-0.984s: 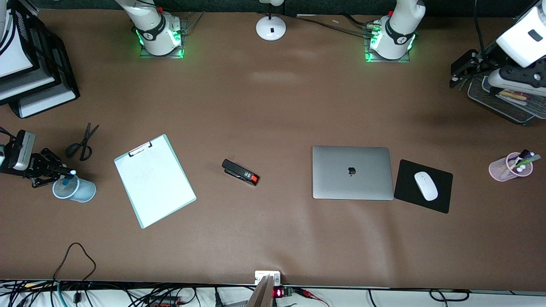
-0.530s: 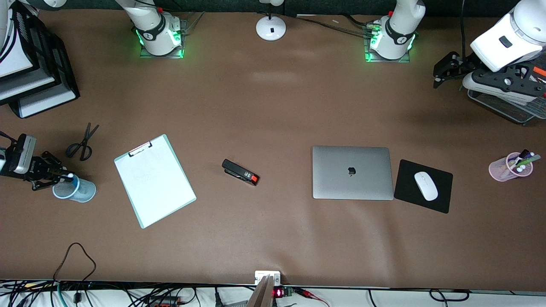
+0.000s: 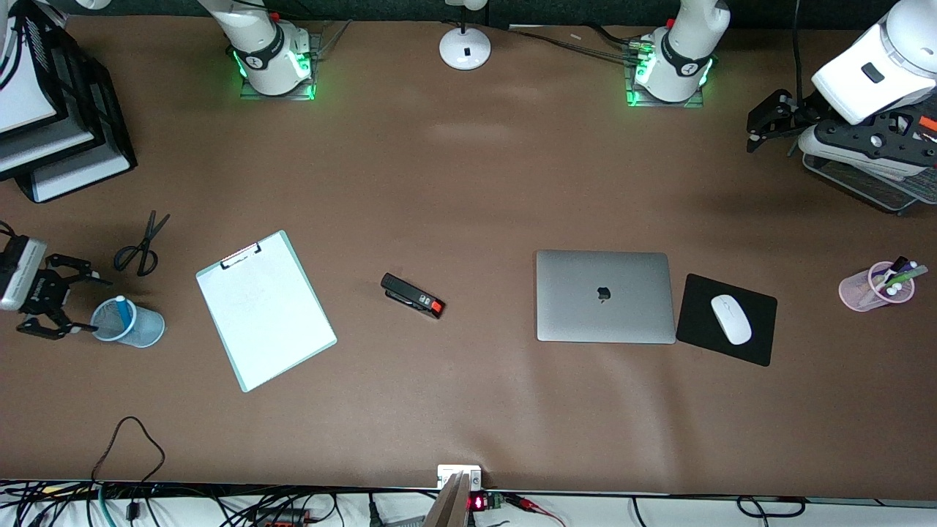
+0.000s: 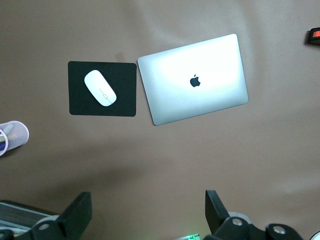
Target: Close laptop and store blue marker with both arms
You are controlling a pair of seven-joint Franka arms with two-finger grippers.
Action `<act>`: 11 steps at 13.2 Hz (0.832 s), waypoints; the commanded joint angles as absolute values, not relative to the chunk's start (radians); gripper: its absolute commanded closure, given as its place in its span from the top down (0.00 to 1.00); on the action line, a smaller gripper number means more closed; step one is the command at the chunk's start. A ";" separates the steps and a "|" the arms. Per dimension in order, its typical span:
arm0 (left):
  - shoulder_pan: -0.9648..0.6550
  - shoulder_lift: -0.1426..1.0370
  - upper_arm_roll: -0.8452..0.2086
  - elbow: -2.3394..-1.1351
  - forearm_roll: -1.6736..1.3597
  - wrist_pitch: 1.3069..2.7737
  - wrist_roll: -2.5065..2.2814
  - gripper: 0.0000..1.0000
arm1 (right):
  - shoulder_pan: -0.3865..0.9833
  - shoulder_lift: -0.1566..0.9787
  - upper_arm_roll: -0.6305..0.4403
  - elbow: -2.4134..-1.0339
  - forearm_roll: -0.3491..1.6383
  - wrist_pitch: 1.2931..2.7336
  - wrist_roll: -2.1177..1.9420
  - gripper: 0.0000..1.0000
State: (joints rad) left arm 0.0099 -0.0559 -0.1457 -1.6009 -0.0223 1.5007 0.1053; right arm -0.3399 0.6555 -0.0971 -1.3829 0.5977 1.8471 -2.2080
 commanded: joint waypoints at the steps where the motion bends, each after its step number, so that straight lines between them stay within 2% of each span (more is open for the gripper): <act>1: 0.017 -0.068 -0.146 -1.614 -0.026 1.511 0.115 1.00 | -0.299 0.562 -0.091 -1.404 0.557 1.812 -2.000 1.00; 5: 0.018 -0.066 -0.144 -1.614 -0.025 1.511 0.115 1.00 | -0.203 0.392 -0.091 -1.466 0.447 1.783 -1.657 1.00; 7: 0.018 -0.064 -0.143 -1.614 -0.025 1.511 0.115 1.00 | -0.160 0.321 -0.091 -1.495 0.414 1.720 -1.452 1.00; 11: 0.021 -0.058 -0.140 -1.615 -0.025 1.511 0.115 1.00 | -0.104 0.242 -0.091 -1.537 0.367 1.629 -1.026 1.00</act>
State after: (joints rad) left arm 0.0153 -0.0543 -0.1429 -1.6052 -0.0223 1.5008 0.1053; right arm -0.1257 0.2911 -0.0891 -1.4872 0.4033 1.6428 -1.1822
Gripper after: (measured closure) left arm 0.000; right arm 0.000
